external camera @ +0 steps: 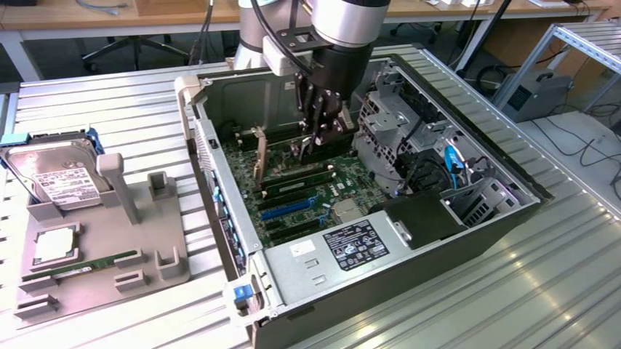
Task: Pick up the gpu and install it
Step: 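Insert the gpu into the slot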
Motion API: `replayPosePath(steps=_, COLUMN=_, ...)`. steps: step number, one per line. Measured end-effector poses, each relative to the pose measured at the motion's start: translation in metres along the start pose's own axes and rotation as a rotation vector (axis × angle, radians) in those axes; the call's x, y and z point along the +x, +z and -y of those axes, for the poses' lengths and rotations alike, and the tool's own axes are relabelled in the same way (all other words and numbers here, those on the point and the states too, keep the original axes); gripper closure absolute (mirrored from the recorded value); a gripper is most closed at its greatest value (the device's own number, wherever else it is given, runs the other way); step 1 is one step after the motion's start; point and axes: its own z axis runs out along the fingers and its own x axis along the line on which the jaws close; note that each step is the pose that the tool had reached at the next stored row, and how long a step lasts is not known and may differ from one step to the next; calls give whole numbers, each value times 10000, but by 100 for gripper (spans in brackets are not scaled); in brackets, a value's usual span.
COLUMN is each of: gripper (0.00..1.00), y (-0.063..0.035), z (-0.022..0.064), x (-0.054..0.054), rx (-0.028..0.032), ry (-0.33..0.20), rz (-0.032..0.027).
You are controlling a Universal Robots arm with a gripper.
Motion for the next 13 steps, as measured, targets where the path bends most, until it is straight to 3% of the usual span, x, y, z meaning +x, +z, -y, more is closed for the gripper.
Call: replayPosePath(steps=13, gripper=73, y=7, z=-3, x=43, rx=0, ry=1, rz=0)
